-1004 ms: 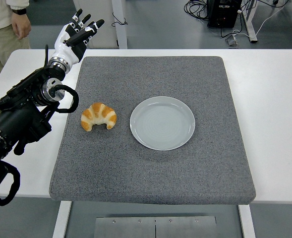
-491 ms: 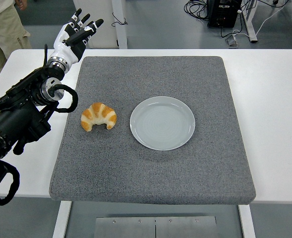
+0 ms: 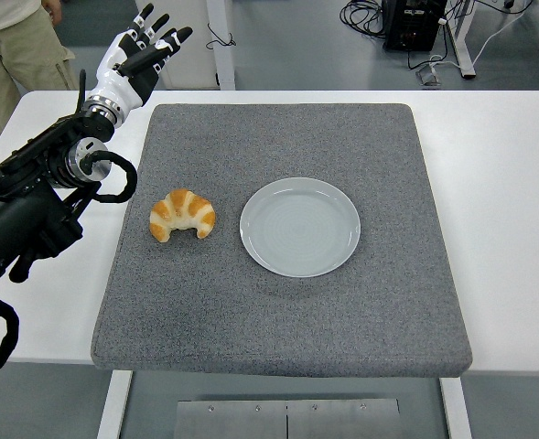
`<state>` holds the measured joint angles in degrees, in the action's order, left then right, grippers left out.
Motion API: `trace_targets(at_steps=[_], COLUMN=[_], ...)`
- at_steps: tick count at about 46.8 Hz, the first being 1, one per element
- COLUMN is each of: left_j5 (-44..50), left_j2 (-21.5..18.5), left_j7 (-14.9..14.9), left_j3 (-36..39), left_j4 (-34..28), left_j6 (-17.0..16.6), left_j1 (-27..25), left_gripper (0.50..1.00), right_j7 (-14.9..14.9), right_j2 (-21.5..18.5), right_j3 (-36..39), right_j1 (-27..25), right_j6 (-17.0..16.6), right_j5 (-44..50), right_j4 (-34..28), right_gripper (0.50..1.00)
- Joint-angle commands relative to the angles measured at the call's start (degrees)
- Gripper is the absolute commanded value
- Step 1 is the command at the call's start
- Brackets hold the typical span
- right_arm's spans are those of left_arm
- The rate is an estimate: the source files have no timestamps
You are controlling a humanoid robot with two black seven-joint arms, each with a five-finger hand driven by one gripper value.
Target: Place the bread on the plate
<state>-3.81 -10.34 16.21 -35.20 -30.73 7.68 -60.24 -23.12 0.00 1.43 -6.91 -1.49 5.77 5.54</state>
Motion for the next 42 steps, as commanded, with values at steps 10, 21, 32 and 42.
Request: trace_targets(at_steps=[10, 21, 32, 42], left_j5=[-0.7, -12.8, -26.5, -37.1], left_j2=[-10.0, -15.0, -20.7, -25.8], left_j7=[0.4, 0.2, 0.0, -1.7], left_j3=[10.6, 13.1, 13.3, 15.7], left_j4=[-12.9, -17.3, -26.1, -33.8], left_j6=[-1.1, -1.7, -2.8, -5.1], left_j1=[-0.3, -0.5, 0.0, 0.1], left_gripper=[0.972, 0.972, 0.972, 0.974], right_j7=[0.0, 0.0, 0.0, 0.0], right_j2=[0.0, 0.0, 0.0, 0.0], right_j3=[0.0, 0.0, 0.0, 0.0], right_j1=[0.0, 0.0, 0.0, 0.0], right_j6=[0.0, 0.0, 0.0, 0.0], right_j5=[0.0, 0.0, -0.1, 0.0], right_j4=[0.0, 0.0, 0.0, 0.0], right_gripper=[1.0, 1.0, 1.0, 1.0])
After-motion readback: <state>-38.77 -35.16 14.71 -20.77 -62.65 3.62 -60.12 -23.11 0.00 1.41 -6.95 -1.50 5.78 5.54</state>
